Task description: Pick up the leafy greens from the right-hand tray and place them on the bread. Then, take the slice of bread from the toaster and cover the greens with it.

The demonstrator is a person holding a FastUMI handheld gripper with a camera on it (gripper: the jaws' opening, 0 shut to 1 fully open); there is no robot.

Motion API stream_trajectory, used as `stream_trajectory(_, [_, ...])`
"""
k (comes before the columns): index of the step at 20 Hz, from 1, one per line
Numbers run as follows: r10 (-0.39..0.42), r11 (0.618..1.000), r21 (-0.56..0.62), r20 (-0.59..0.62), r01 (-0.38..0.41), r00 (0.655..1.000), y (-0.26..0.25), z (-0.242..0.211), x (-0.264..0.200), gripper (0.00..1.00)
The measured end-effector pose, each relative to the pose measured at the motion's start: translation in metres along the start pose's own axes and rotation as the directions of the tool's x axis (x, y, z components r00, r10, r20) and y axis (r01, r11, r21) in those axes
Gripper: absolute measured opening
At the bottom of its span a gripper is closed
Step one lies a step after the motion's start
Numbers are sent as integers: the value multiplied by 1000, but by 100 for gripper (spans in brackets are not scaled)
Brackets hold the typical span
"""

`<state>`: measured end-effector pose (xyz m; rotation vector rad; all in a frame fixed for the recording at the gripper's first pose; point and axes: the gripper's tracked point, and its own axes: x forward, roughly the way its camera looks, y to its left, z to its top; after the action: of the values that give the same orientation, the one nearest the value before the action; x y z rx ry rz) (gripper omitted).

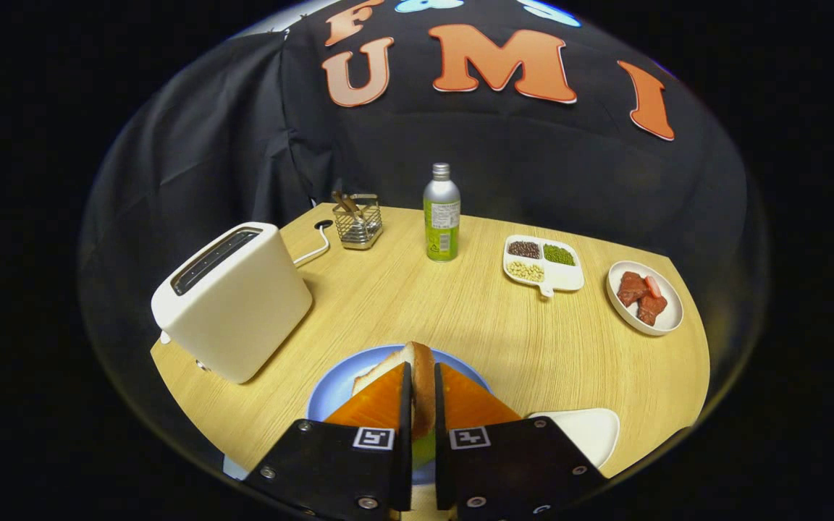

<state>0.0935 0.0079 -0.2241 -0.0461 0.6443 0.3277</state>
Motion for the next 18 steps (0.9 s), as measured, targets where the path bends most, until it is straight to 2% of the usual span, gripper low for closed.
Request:
stream_trajectory(4, [-13, 1000, -25, -11, 12, 1000, -12, -4, 7, 21])
stream_trajectory(8, [-13, 1000, -22, -16, 13, 1000, -20, -4, 9, 23])
stream_trajectory(13, [-43, 999, -29, 28, 44, 999, -41, 17, 1, 27])
stream_trajectory(15, [-74, 997, -28, 45, 75, 996, -52, 27, -8, 36])
stream_trajectory(16, [-84, 996, -26, 62, 86, 995, -57, 33, -12, 45])
stream_trajectory(18, [-98, 995, -8, 93, 99, 991, -64, 46, -24, 52])
